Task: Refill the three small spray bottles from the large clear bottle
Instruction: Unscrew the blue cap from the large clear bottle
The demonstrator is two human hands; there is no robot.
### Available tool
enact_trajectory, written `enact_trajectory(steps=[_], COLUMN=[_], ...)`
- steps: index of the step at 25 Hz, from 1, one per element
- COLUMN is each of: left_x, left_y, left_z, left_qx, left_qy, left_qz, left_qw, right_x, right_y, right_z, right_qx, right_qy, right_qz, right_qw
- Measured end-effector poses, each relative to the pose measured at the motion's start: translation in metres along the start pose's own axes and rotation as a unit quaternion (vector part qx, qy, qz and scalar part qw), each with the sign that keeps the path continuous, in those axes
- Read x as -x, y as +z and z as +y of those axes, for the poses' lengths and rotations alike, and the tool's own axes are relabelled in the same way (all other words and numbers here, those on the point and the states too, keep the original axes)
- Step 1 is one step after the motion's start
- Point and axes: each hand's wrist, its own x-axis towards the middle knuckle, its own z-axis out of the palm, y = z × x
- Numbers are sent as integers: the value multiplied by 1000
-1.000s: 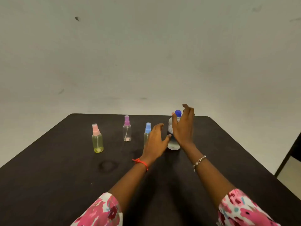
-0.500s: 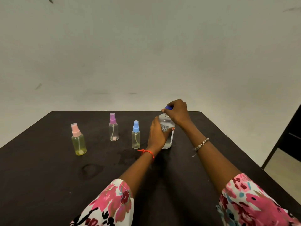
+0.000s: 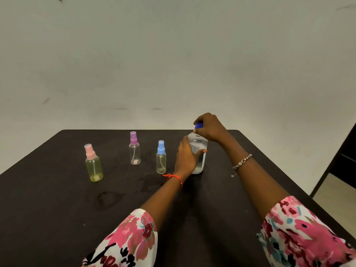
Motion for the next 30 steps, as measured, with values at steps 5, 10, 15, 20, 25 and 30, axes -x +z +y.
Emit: enact_trajectory(steps=[5, 10, 15, 20, 25, 30], left_x=[0, 6, 23, 35, 45, 51], left_y=[-2, -7, -14, -18, -22, -30], left_z=[2, 7, 8, 3, -3, -9], left_qx=[-5, -25, -57, -57, -55, -50], left_qy=[-9, -27, -32, -43, -59, -60], left_qz=[-9, -44, -58, -63, -61, -61], left_qw=[1000, 998, 996, 995, 995, 995], right_x=[9, 43, 89, 115, 120, 122], right_y=[-21, -11, 26, 50, 59, 57], right_z=[4, 32, 63, 84, 96, 91], right_qx=[-83, -356, -227, -101, -37, -36], right_qy=[-30, 115, 132, 157, 185, 186], right_qz=[65, 136, 154, 156, 120, 125], right_qw=[994, 918, 952, 970, 975, 974])
